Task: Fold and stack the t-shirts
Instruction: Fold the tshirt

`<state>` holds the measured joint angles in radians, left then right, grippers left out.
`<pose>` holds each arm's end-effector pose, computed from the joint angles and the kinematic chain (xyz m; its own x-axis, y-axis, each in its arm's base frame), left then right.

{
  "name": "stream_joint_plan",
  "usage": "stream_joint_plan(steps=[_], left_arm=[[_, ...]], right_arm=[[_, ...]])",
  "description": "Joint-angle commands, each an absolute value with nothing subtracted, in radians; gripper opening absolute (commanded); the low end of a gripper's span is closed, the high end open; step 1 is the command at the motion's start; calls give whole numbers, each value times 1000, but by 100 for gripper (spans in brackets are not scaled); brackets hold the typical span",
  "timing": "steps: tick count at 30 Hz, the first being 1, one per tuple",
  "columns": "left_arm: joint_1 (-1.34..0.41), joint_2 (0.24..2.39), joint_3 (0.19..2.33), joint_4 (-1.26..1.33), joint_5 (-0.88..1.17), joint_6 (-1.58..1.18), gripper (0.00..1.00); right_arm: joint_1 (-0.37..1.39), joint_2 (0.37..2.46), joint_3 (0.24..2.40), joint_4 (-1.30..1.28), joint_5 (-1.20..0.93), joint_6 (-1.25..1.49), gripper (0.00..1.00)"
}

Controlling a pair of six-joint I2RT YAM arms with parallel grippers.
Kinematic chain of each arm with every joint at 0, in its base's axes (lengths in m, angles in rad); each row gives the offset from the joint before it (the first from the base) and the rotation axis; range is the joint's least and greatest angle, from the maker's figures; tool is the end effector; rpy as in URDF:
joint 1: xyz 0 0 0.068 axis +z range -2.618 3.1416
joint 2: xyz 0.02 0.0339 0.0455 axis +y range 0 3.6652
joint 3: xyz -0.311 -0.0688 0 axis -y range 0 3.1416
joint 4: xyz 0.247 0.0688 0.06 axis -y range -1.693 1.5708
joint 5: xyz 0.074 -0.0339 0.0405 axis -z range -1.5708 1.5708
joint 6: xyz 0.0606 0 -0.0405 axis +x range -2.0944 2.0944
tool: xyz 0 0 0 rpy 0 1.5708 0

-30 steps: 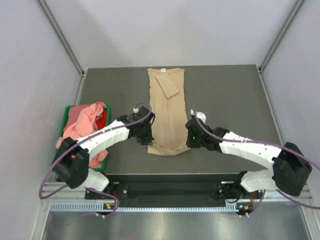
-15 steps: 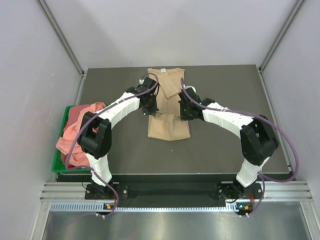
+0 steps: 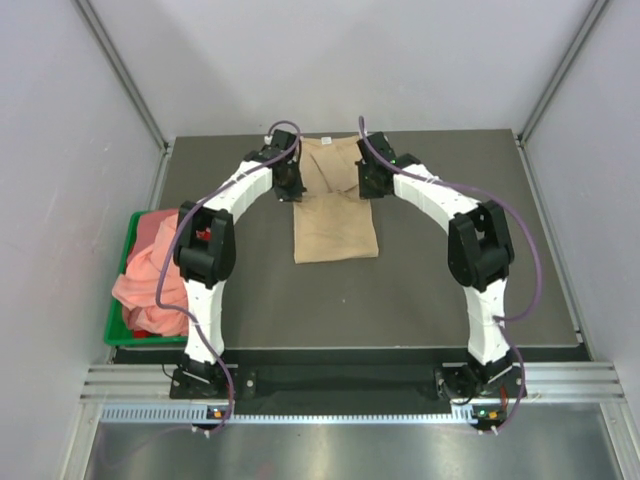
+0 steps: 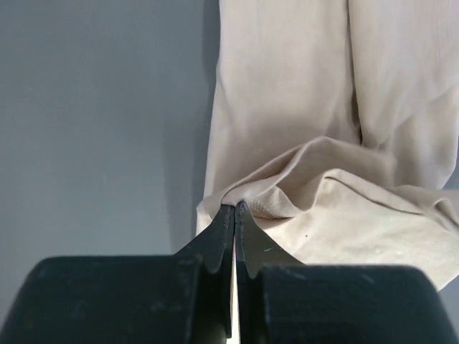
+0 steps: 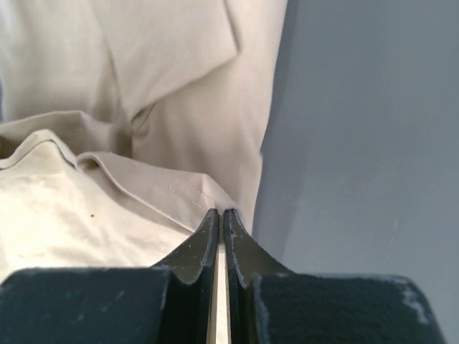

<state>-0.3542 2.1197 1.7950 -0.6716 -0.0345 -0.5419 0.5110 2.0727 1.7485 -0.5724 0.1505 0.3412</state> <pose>0.4778 -0.1745 0.2439 -0.8443 -0.2374 -0.4805 -0.1242 0.9588 -0.2555 0.4462 0.2398 0.2597 -0.7766 -0.0561 -0.6275 -0.1507 0.9837 0.0985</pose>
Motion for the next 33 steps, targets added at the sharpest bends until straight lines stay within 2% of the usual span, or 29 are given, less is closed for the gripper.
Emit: stream_joint_plan(steps=[1,12,21,25,28,29,31,33], left_arm=[[-327,2152,1855,-565,43,-506,0],[-291,2187,1845,-405,153,-471,0],[-281,2267,1950,-440,127,-465,0],[-275,2290,1968,-439,101,-465,0],[-272,2304,1989,-448,77,-462,11],[-270,2310,2000,-460,68,-460,18],[-264,2322,2037,-480,63,-445,21],[-264,2310,2051,-503,34,-425,24]], right_arm=[[485,2127,1856,-615,127,296,0],[436,2194,1927,-561,48,233,0],[420,2256,2014,-551,6,193,1],[411,2292,2036,-540,-25,190,4],[402,2331,2071,-532,-31,187,6],[399,2342,2100,-535,-31,189,10],[385,2362,2131,-548,-29,189,20],[368,2353,2163,-561,-26,196,24]])
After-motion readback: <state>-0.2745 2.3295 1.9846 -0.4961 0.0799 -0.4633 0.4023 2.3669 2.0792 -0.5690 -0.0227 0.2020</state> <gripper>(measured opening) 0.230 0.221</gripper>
